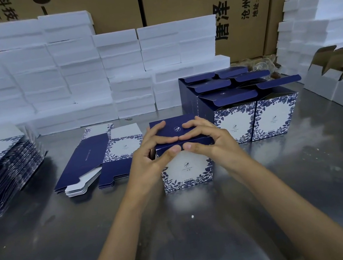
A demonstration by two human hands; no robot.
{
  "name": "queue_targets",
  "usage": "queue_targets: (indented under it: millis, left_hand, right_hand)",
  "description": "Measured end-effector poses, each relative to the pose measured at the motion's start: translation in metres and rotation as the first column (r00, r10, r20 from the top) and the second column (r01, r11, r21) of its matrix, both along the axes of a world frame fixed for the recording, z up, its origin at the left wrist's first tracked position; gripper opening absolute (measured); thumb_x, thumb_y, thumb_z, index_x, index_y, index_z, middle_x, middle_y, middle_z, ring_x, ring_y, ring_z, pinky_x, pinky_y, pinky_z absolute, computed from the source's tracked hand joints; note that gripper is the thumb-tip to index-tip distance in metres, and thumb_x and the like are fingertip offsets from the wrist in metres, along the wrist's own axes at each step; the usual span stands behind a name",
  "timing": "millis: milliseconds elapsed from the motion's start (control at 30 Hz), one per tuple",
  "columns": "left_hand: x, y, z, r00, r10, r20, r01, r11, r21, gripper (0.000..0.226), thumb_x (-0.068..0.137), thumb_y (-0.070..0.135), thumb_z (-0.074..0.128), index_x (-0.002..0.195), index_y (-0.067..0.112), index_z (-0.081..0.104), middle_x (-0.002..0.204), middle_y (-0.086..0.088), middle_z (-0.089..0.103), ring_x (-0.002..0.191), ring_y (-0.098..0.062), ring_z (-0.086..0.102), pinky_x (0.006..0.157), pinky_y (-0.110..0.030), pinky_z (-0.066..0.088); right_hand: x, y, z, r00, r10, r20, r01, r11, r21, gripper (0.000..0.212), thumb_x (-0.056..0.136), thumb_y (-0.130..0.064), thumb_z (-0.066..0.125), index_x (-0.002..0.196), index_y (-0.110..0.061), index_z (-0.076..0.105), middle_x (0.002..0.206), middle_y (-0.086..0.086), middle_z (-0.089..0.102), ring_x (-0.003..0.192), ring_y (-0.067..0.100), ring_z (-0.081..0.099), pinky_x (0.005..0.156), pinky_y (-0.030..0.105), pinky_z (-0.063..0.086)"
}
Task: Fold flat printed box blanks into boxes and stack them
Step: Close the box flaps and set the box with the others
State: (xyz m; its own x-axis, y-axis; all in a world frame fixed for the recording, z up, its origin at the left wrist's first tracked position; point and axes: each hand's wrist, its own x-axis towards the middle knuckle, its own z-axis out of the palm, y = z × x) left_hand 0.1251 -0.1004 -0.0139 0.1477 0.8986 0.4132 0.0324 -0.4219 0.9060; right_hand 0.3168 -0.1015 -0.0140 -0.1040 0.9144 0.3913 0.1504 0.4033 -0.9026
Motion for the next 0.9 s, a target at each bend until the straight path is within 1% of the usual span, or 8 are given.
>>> queue_targets:
  millis: [200,367,467,567,667,767,833,900]
  left_hand:
    - [0.005,-0.007,-0.002,0.997,0.068,0.039,-0.068,0.998,0.008,0.015,0.084,0.006,0.074,0.092,0.019,0.075,0.138,0.012,0.060,0.131,0.003,0.049,0.106,-0.026,0.042]
    - [-0.002,-0.009,0.004,0.998,0.048,0.049,-0.045,0.998,-0.046,0.023,0.085,0.001,0.073,0.103,0.015,0.075,0.154,0.006,0.040,0.129,0.018,0.041,0.090,-0.005,0.044]
    - [0.003,-0.014,0.000,0.988,0.109,0.113,-0.103,0.993,-0.057,0.024,0.084,0.001,0.074,0.100,0.019,0.076,0.149,-0.006,0.049,0.138,0.001,0.043,0.096,-0.017,0.051]
    - [0.004,-0.014,-0.001,0.988,0.138,0.076,-0.134,0.989,-0.056,0.025,0.085,0.004,0.074,0.103,0.022,0.076,0.146,-0.007,0.053,0.138,-0.002,0.044,0.104,-0.026,0.048]
    - [0.002,-0.015,-0.008,0.987,0.160,-0.001,-0.160,0.987,-0.018,0.032,0.093,0.014,0.069,0.119,0.032,0.070,0.143,0.009,0.057,0.122,0.009,0.055,0.094,-0.017,0.051]
    - [0.006,-0.015,-0.005,0.936,0.284,-0.208,-0.275,0.959,0.071,0.031,0.100,0.029,0.059,0.125,0.047,0.059,0.101,0.039,0.065,0.093,0.003,0.068,0.090,-0.034,0.054]
    - [0.009,-0.008,0.014,0.883,0.385,-0.270,-0.347,0.921,0.179,0.030,0.101,0.031,0.055,0.124,0.051,0.053,0.086,0.039,0.062,0.079,0.005,0.067,0.075,-0.033,0.052]
    - [0.012,0.002,0.045,0.857,0.449,-0.252,-0.371,0.878,0.303,0.031,0.102,0.029,0.053,0.126,0.049,0.049,0.096,0.036,0.055,0.073,0.019,0.061,0.068,-0.029,0.049]
  right_hand:
    - [0.006,-0.001,0.002,1.000,0.002,0.023,-0.002,1.000,0.009,0.021,0.086,-0.006,0.077,0.102,-0.019,0.079,0.131,-0.008,0.066,0.141,-0.004,0.038,0.114,0.021,0.031]
    - [0.011,-0.006,0.004,0.999,0.031,-0.043,-0.034,0.997,-0.071,0.024,0.088,-0.009,0.076,0.105,-0.026,0.080,0.151,-0.015,0.049,0.139,-0.006,0.041,0.116,0.033,0.037]
    - [0.009,-0.010,0.002,0.997,-0.027,-0.074,0.023,0.999,-0.049,0.026,0.088,-0.007,0.076,0.100,-0.030,0.080,0.153,-0.010,0.048,0.137,-0.005,0.045,0.117,0.042,0.038]
    - [0.010,-0.009,0.005,0.998,-0.046,-0.037,0.044,0.998,-0.054,0.029,0.089,-0.007,0.075,0.104,-0.031,0.078,0.156,-0.006,0.044,0.134,-0.011,0.044,0.117,0.035,0.039]
    - [0.012,-0.009,0.000,0.989,-0.146,0.004,0.146,0.987,-0.060,0.033,0.095,-0.012,0.069,0.124,-0.029,0.071,0.151,0.002,0.051,0.126,-0.002,0.057,0.100,0.027,0.049]
    - [0.007,-0.005,0.006,0.963,-0.228,0.141,0.232,0.973,-0.013,0.034,0.101,-0.020,0.062,0.133,-0.028,0.063,0.124,0.000,0.069,0.105,0.019,0.065,0.085,0.032,0.055]
    - [0.004,0.004,0.029,0.962,-0.227,0.151,0.225,0.974,0.030,0.033,0.102,-0.019,0.060,0.134,-0.027,0.062,0.124,-0.002,0.068,0.108,0.017,0.065,0.088,0.035,0.056]
    - [0.004,0.016,0.064,0.970,-0.204,0.133,0.190,0.976,0.110,0.035,0.103,-0.016,0.057,0.136,-0.026,0.060,0.128,-0.003,0.065,0.108,0.019,0.065,0.086,0.037,0.057]
